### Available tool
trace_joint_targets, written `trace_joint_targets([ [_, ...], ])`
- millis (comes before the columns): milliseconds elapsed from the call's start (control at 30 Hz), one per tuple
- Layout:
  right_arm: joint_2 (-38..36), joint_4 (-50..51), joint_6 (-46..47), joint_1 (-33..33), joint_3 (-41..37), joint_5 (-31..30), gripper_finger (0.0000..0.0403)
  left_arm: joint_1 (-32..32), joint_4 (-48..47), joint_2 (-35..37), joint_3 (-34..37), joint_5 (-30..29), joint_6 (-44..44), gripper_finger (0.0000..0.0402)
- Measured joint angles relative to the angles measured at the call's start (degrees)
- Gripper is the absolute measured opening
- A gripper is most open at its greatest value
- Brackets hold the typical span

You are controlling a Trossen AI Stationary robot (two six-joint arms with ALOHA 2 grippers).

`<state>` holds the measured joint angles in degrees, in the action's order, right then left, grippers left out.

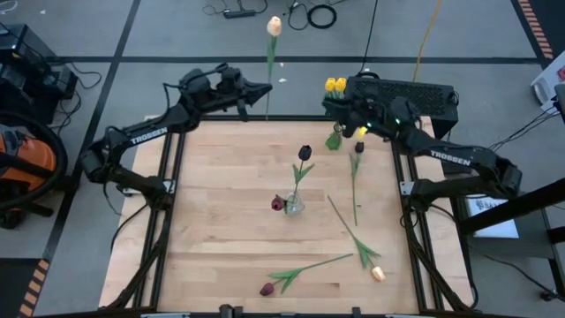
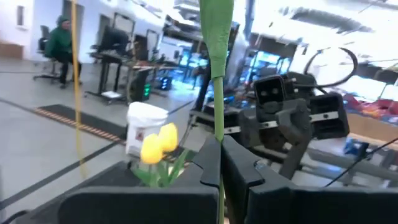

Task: Sort flowers into vase by color
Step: Put the top light pink tulip into the green vase

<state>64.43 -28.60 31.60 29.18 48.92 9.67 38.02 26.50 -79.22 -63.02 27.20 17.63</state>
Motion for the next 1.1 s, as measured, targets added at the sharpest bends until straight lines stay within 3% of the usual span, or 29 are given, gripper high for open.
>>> trace_joint_targets([
  [133,6.7,12.3,-9.0,-0.1,12.7,4.2,0.0132,-0.7,0.4,-0.6,0.0,0.2,0.1,0.0001],
  [233,11.6,20.0,-15.2,0.0,22.0,4.1,0.0132,-1.1,0.4,-0.6,0.0,0.4,0.1,0.0001],
  [433,20.3,28.0,-19.2,0.0,35.8,4.0,0.0132,-1.1,0.5,-0.5,0.0,2.0,0.1,0.0001],
  [767,27.5,34.4,-18.8,0.0,46.0,8.8,0.0168,-1.3,0.5,-0.5,0.0,5.7,0.1,0.0001],
  [1100,30.0,32.4,-19.3,-0.1,47.3,9.8,0.0203,-1.4,0.1,-0.5,0.0,7.1,0.1,0.0001],
])
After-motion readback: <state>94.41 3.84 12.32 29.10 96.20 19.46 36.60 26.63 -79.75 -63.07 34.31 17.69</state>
